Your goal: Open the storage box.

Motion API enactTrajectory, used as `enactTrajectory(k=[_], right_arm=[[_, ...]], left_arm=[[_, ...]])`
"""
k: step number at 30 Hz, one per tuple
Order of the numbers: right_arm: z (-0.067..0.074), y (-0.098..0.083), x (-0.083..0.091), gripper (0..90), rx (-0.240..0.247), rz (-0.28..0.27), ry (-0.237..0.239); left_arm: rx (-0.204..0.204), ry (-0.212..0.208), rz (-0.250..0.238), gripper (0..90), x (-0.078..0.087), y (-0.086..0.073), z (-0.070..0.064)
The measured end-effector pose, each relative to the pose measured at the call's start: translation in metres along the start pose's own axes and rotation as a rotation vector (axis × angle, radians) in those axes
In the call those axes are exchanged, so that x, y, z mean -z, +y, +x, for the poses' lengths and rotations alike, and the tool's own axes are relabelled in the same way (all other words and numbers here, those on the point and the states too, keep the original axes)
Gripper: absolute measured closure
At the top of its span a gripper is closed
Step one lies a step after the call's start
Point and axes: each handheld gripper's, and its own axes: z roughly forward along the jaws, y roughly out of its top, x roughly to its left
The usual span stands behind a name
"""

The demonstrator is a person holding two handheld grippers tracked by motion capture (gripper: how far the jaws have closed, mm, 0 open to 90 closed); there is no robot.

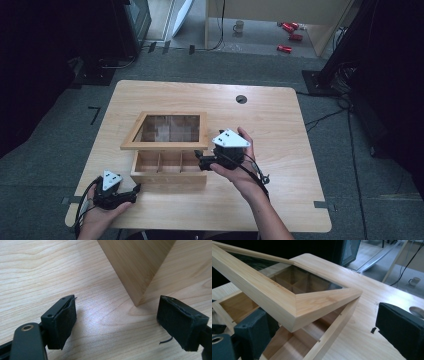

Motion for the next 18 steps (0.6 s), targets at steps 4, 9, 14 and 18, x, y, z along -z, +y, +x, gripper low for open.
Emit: enactTrajectory(k=[4, 9, 14, 18], right_arm=[[-0.006, 0.010, -0.001, 4.1, 0.013, -0.013, 0.009], [-0.011, 0.018, -0.003, 4.3, 0.022, -0.030, 0.009], [-0.013, 0.026, -0.003, 6.9, 0.053, -0.050, 0.000], [-0.016, 0.033, -0.004, 11.3, 0.068, -0.060, 0.009]], left_arm=[[0.004, -0.003, -0.001, 16.6, 0.000, 0.000, 0.000], [-0.002, 0.001, 0.002, 16.6, 0.000, 0.000, 0.000], [0.000, 0.000, 0.001, 16.6, 0.000, 0.000, 0.000], [0.000, 0.000, 0.001, 16.6, 0.000, 0.000, 0.000]])
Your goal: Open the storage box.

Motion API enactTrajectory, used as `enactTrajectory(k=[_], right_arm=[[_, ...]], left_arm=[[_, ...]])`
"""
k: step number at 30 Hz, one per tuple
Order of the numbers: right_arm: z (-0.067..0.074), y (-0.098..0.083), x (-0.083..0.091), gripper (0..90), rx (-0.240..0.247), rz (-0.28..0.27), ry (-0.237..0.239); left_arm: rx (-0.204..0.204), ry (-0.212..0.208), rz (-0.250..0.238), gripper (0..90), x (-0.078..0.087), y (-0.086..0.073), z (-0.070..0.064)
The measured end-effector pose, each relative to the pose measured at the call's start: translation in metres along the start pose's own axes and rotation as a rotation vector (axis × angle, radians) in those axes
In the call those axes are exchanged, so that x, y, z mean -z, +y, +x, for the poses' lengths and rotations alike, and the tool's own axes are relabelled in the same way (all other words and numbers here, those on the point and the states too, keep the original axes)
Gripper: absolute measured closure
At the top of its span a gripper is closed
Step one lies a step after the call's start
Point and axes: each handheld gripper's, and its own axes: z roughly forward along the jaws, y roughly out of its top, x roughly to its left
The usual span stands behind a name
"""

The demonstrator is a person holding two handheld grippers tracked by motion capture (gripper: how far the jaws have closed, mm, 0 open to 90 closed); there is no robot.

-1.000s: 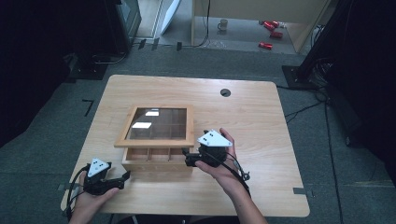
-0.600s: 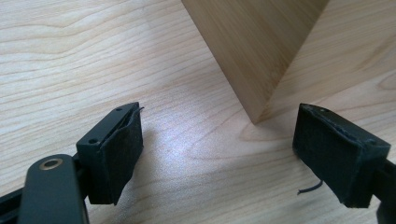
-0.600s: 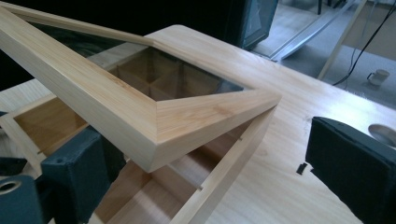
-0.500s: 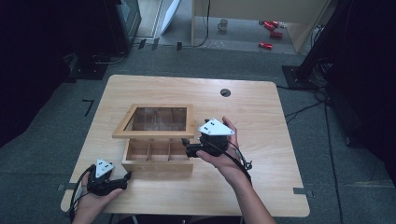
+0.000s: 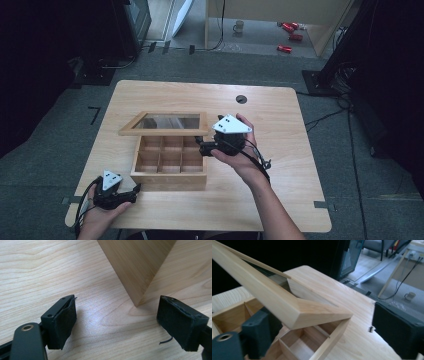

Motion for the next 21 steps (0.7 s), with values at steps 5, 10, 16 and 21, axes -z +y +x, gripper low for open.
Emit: enactTrajectory(k=[5, 10, 16, 21], right_arm=[[-0.008, 0.007, -0.004, 19.9, -0.021, -0.042, 0.015], [-0.011, 0.010, -0.011, 25.5, -0.026, -0.062, 0.002], [-0.018, 0.016, -0.021, 35.6, -0.020, -0.080, 0.008], [-0.020, 0.021, -0.026, 51.5, -0.018, -0.101, 0.032]], left_arm=[[0.000, -0.001, 0.000, 16.7, 0.000, 0.000, 0.000], [0.002, -0.002, -0.001, 16.6, 0.000, 0.000, 0.000], [0.003, -0.004, 0.000, 16.6, 0.000, 0.000, 0.001], [0.008, -0.006, -0.003, 16.6, 0.000, 0.000, 0.001]])
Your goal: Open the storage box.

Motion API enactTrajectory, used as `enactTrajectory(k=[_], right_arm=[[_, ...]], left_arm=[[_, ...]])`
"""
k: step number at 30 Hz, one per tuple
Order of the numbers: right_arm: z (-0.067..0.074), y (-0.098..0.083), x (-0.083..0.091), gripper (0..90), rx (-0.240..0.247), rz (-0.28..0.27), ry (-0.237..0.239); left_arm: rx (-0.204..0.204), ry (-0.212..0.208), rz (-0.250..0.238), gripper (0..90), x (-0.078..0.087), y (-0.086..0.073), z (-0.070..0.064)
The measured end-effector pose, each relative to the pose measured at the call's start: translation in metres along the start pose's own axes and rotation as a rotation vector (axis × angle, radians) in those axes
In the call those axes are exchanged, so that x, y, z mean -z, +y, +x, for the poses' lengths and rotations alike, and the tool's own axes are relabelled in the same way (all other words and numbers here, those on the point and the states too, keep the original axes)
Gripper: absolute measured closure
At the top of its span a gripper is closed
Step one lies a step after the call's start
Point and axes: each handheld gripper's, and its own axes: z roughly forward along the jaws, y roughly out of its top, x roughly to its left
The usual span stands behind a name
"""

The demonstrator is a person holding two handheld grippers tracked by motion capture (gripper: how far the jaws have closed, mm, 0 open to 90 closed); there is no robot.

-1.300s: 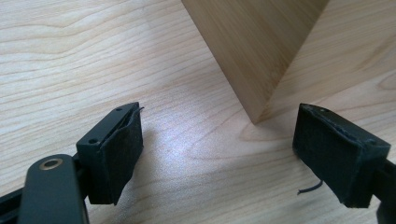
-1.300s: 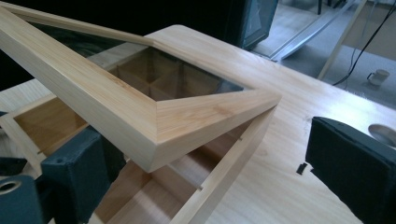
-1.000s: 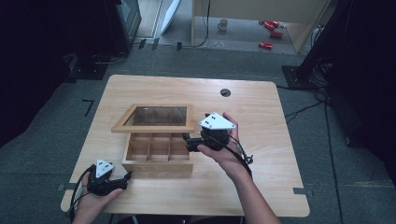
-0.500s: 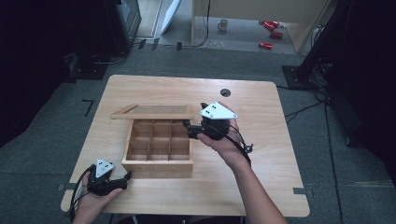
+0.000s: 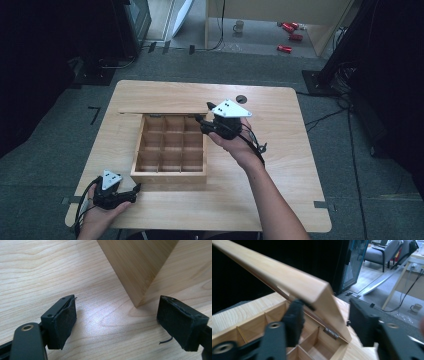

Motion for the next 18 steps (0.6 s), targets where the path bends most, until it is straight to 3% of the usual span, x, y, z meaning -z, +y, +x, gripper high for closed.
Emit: enactTrajectory(k=[10, 18], right_arm=[[-0.009, 0.011, -0.009, 55.3, -0.014, -0.014, -0.005], [-0.023, 0.023, -0.022, 62.3, -0.033, -0.024, -0.048]], left_arm=[[0.000, -0.003, 0.002, 16.6, 0.000, 0.000, 0.000], [-0.004, -0.014, 0.001, 16.6, 0.001, 0.000, 0.001]])
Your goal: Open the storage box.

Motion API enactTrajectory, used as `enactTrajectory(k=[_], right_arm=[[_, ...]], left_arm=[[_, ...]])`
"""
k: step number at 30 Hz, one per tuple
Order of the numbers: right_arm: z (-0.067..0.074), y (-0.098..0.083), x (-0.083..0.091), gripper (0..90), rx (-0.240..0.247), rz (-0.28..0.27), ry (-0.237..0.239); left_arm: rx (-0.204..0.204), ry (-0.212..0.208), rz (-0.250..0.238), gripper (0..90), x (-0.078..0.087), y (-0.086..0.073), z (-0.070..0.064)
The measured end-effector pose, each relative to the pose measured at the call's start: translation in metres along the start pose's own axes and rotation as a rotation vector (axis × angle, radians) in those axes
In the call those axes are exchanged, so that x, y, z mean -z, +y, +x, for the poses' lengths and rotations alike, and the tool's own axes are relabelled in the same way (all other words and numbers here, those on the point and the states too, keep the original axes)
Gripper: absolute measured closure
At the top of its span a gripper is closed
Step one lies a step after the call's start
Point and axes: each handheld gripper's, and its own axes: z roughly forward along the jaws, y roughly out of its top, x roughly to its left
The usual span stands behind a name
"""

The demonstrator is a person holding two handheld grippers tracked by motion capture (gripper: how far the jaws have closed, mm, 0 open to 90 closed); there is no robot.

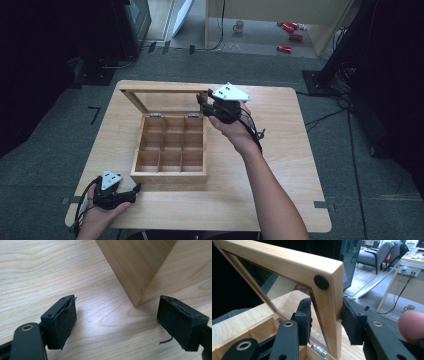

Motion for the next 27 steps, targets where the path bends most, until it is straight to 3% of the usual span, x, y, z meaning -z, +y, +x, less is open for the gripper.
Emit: enactTrajectory(k=[12, 27], right_arm=[[-0.012, 0.010, -0.016, 65.5, -0.033, -0.005, -0.028], [-0.031, 0.026, -0.048, 66.7, -0.131, 0.035, -0.084]], left_arm=[[-0.014, 0.009, 0.006, 16.6, 0.002, -0.002, -0.004], [-0.010, 0.012, 0.006, 16.7, 0.006, -0.006, -0.004]])
